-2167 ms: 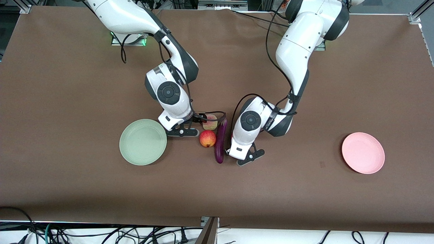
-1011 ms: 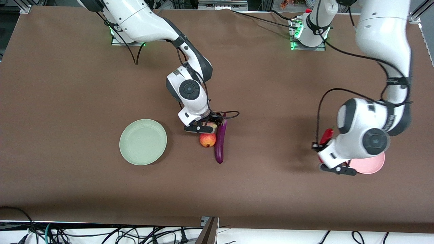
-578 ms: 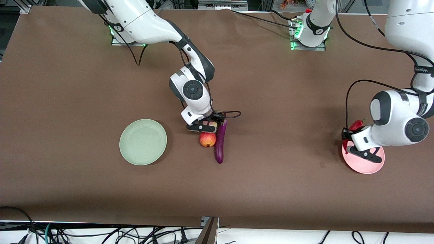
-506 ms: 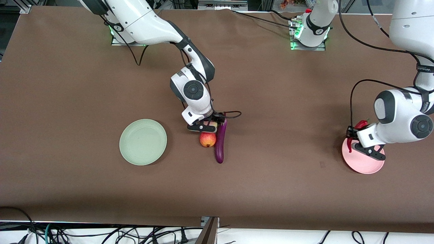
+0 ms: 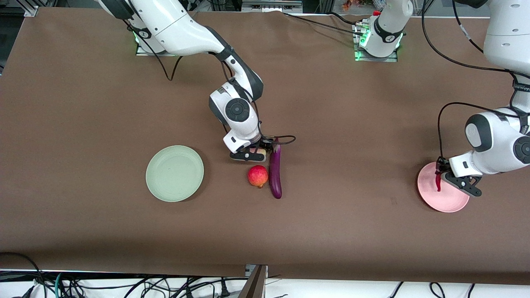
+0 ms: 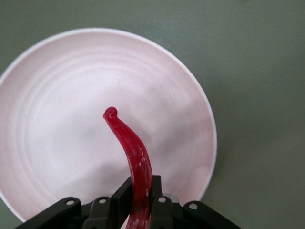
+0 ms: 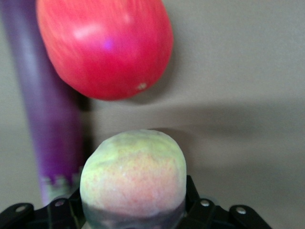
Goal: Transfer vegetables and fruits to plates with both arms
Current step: 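Carry the peach onto the green plate and open the right gripper, then grasp the purple eggplant with the left gripper while the right gripper reaches the pomegranate, then carry the eggplant onto the pink plate with the left gripper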
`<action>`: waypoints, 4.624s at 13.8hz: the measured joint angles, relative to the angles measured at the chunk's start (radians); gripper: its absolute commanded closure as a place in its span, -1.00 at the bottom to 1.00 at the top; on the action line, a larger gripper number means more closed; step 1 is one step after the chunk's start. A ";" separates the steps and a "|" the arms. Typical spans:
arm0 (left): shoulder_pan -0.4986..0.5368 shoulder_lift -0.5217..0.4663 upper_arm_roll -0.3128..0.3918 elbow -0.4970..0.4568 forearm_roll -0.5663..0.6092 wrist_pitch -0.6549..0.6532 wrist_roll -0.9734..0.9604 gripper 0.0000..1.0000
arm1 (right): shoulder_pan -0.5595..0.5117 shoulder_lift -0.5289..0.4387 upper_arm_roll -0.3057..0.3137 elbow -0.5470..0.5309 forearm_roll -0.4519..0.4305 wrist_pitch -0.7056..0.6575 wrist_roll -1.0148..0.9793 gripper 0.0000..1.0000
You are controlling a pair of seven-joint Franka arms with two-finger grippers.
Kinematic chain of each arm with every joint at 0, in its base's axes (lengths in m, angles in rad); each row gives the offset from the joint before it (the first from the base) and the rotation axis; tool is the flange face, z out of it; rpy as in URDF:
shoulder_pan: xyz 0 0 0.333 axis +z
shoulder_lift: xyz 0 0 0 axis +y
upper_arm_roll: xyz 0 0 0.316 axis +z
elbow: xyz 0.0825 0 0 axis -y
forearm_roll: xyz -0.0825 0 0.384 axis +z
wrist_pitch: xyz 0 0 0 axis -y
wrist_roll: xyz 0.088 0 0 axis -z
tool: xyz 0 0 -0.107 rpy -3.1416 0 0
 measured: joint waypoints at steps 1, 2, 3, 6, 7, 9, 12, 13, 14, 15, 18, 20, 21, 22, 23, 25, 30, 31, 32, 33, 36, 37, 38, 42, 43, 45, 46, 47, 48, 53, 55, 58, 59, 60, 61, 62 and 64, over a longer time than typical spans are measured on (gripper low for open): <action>0.000 0.015 0.000 0.022 0.000 0.000 0.004 1.00 | 0.000 -0.008 0.000 0.008 0.000 -0.015 0.000 0.54; 0.000 0.025 -0.001 0.036 0.000 0.000 0.005 1.00 | 0.000 -0.025 -0.002 0.016 0.000 -0.047 0.000 0.54; 0.000 0.031 -0.003 0.042 0.000 0.000 0.006 1.00 | -0.002 -0.050 -0.005 0.023 0.000 -0.089 0.000 0.54; -0.001 0.041 -0.011 0.045 0.000 0.000 0.006 0.98 | -0.041 -0.141 -0.020 0.029 0.000 -0.227 -0.049 0.53; -0.002 0.044 -0.012 0.046 0.000 0.000 0.006 0.32 | -0.076 -0.166 -0.024 0.028 0.000 -0.268 -0.111 0.53; -0.002 0.053 -0.013 0.047 0.000 0.000 0.006 -0.70 | -0.168 -0.191 -0.027 0.028 0.000 -0.328 -0.258 0.53; -0.003 0.060 -0.013 0.065 0.000 0.000 0.006 -1.00 | -0.317 -0.190 -0.031 0.018 0.000 -0.347 -0.464 0.53; -0.003 0.060 -0.013 0.071 0.000 -0.001 0.006 -1.00 | -0.359 -0.186 -0.033 0.013 0.000 -0.348 -0.515 0.53; -0.002 0.060 -0.014 0.078 0.000 -0.008 0.006 -1.00 | -0.401 -0.179 -0.035 0.009 0.000 -0.349 -0.556 0.54; -0.003 0.060 -0.016 0.085 -0.002 -0.021 0.005 -1.00 | -0.441 -0.167 -0.036 0.004 -0.001 -0.350 -0.594 0.53; -0.004 0.059 -0.020 0.136 -0.026 -0.116 -0.002 -1.00 | -0.513 -0.117 -0.036 -0.003 0.000 -0.350 -0.665 0.53; -0.012 0.058 -0.028 0.194 -0.031 -0.216 -0.040 -1.00 | -0.513 -0.094 -0.032 -0.003 0.000 -0.349 -0.667 0.53; -0.018 0.055 -0.032 0.222 -0.032 -0.269 -0.072 -1.00 | -0.511 -0.086 -0.028 -0.003 0.000 -0.349 -0.667 0.53; -0.023 0.050 -0.042 0.241 -0.034 -0.308 -0.105 -1.00 | -0.509 -0.081 -0.026 -0.003 0.000 -0.349 -0.667 0.53; -0.027 0.043 -0.055 0.249 -0.036 -0.333 -0.138 -1.00 | -0.508 -0.077 -0.026 -0.003 0.000 -0.348 -0.667 0.53; -0.032 0.033 -0.097 0.251 -0.058 -0.372 -0.218 -1.00 | -0.508 -0.070 -0.026 -0.003 -0.001 -0.347 -0.667 0.53; -0.089 0.044 -0.258 0.234 -0.103 -0.380 -0.574 -1.00 | -0.510 -0.047 -0.027 -0.003 -0.001 -0.329 -0.667 0.27; -0.135 0.046 -0.270 0.234 -0.103 -0.364 -0.654 -1.00 | -0.510 -0.048 -0.027 -0.003 -0.001 -0.329 -0.667 -0.09; -0.190 0.048 -0.273 0.233 -0.103 -0.335 -0.735 -1.00 | -0.510 -0.047 -0.027 -0.003 -0.001 -0.329 -0.667 -0.32; -0.248 0.053 -0.273 0.233 -0.103 -0.293 -0.818 -1.00 | -0.510 -0.047 -0.027 -0.003 -0.001 -0.328 -0.667 -0.62; -0.419 0.088 -0.274 0.233 -0.103 -0.153 -1.102 -1.00 | -0.510 -0.048 -0.027 -0.001 -0.001 -0.321 -0.667 -1.00; -0.474 0.104 -0.270 0.235 -0.102 -0.117 -1.196 -1.00 | -0.510 -0.048 -0.027 0.002 -0.001 -0.319 -0.667 -1.00; -0.530 0.119 -0.261 0.243 -0.101 -0.087 -1.272 -1.00 | -0.510 -0.048 -0.027 0.007 -0.001 -0.319 -0.667 -1.00; -0.701 0.158 -0.179 0.275 -0.081 -0.058 -1.398 -1.00 | -0.510 -0.054 -0.027 0.040 -0.001 -0.318 -0.667 -1.00; -0.714 0.167 -0.170 0.277 -0.081 -0.051 -1.400 -1.00 | -0.510 -0.060 -0.026 0.047 -0.001 -0.318 -0.667 -1.00; -0.725 0.189 -0.168 0.289 -0.081 -0.032 -1.400 -1.00 | -0.501 -0.081 -0.016 0.055 -0.001 -0.318 -0.667 -1.00; -0.732 0.204 -0.168 0.301 -0.081 -0.027 -1.400 -1.00 | -0.486 -0.091 -0.010 0.066 -0.001 -0.318 -0.667 -1.00; -0.740 0.220 -0.167 0.317 -0.080 -0.022 -1.400 -1.00 | -0.462 -0.100 -0.007 0.078 0.000 -0.318 -0.659 -1.00; -0.745 0.235 -0.167 0.334 -0.080 -0.018 -1.400 -1.00 | -0.434 -0.105 -0.006 0.088 0.000 -0.318 -0.635 -1.00; -0.752 0.270 -0.160 0.388 -0.053 -0.015 -1.392 0.81 | -0.311 -0.103 -0.004 0.114 0.000 -0.272 -0.424 -1.00; -0.752 0.271 -0.156 0.391 -0.030 -0.015 -1.374 1.00 | -0.292 -0.097 -0.004 0.114 0.001 -0.225 -0.373 -1.00; -0.753 0.273 -0.156 0.391 -0.022 0.010 -1.369 1.00 | -0.235 -0.076 -0.002 0.114 0.001 -0.139 -0.244 -1.00; -0.753 0.273 -0.154 0.391 -0.022 0.015 -1.369 1.00 | -0.210 -0.065 -0.002 0.114 0.001 -0.105 -0.201 -1.00; -0.750 0.273 -0.150 0.392 -0.022 0.018 -1.369 1.00 | -0.185 -0.053 -0.002 0.114 0.001 -0.072 -0.163 -1.00; -0.738 0.271 -0.143 0.393 -0.021 0.017 -1.357 1.00 | -0.165 -0.043 -0.002 0.114 0.001 -0.042 -0.133 -1.00; -0.708 0.265 -0.140 0.395 -0.021 0.003 -1.316 1.00 | -0.148 -0.034 -0.002 0.114 0.001 -0.016 -0.113 -1.00; -0.602 0.230 -0.149 0.400 -0.022 -0.103 -1.183 1.00 | -0.130 -0.020 -0.003 0.114 0.001 0.022 -0.099 -1.00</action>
